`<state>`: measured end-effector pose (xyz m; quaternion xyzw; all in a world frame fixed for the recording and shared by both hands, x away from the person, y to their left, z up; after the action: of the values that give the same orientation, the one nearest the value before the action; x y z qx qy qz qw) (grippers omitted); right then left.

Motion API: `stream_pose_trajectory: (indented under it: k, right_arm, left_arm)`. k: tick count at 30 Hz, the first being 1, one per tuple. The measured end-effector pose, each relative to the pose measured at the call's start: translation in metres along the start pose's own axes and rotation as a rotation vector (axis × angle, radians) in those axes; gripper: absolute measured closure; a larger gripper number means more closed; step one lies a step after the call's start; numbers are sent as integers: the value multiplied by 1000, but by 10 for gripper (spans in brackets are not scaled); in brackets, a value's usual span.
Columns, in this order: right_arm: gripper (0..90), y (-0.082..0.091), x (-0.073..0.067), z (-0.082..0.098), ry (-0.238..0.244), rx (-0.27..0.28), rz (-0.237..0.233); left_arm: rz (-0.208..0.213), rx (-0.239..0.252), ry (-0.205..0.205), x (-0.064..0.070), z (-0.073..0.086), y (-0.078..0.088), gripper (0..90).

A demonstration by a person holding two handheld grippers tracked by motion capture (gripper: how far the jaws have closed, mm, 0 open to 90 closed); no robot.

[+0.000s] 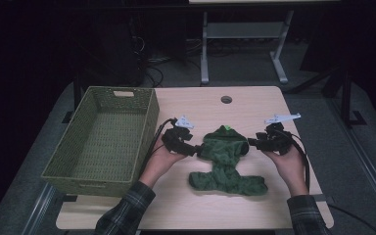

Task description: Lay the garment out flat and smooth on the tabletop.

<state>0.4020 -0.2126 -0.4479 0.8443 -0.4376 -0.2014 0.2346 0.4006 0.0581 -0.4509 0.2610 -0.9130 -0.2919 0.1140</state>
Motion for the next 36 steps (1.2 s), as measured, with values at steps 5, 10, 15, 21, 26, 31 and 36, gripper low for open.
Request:
stream_pose_trajectory:
  k: [5,10,15,21,26,31,36]
  right_arm:
    - [562,7,-8,6,-11,9,-34]
    - [584,11,-18,15,9,1,-71]
    - [602,14,-26,23,11,-27,-80]
    - [614,17,-41,28,65,-29,-84]
    - [614,17,-54,32,78,-35,-118]
    - [637,16,-66,31,101,-32,-152]
    - [668,11,-82,29,121,-37,-198]
  left_arm:
    - [14,-6,-15,16,16,13,319]
    - [25,-12,-27,31,30,23,263]
    - [13,-13,-16,43,48,32,198]
    - [11,1,-11,58,66,38,144]
    - [3,-5,-22,68,80,41,128]
    - [9,-9,-14,73,94,42,127]
    - [21,-40,-20,76,105,43,127]
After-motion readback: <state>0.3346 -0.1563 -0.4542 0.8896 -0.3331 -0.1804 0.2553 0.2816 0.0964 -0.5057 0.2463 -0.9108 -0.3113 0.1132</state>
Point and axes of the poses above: each handheld gripper's, and its own axes: y roughly backward along the jaws, z roughly out of its underside, x roughly to its right, the point moved 6 cm from there along -y, roughly forward along the jaws, and after that the axes turned 9 degrees about x, right-handed, at the moved point
